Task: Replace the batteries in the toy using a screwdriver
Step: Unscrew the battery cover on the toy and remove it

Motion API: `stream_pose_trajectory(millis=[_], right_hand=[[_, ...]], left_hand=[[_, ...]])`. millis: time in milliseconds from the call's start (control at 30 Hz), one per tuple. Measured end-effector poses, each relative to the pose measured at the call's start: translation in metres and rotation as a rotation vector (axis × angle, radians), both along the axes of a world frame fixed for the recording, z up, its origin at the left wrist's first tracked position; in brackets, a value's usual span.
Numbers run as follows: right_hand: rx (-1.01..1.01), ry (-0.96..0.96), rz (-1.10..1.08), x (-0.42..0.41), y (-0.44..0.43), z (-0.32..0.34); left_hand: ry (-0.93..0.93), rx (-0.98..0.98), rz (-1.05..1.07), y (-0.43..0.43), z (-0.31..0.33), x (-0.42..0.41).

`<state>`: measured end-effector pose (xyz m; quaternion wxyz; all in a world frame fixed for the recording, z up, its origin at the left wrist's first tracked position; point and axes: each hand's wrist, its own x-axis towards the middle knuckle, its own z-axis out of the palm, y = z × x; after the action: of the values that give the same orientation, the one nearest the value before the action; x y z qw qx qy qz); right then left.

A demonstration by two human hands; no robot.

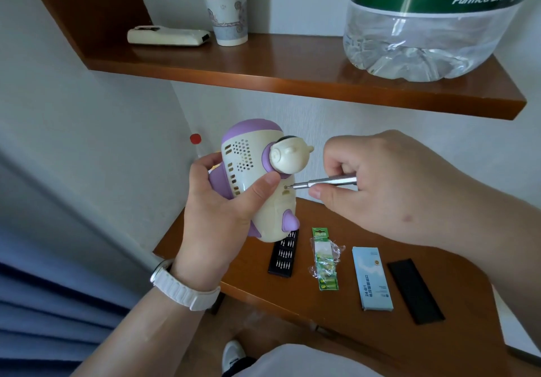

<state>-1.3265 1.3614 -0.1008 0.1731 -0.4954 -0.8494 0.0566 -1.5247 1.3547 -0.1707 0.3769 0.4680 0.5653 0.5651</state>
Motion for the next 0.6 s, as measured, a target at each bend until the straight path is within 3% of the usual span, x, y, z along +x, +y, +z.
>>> stream_pose_trajectory(millis=[600], right_hand=[[-0.016,0.101,-0.02,0.015,-0.001,-0.002]], left_hand=[[-0.01,0.016,-0.035,0.007,-0.001,0.012]])
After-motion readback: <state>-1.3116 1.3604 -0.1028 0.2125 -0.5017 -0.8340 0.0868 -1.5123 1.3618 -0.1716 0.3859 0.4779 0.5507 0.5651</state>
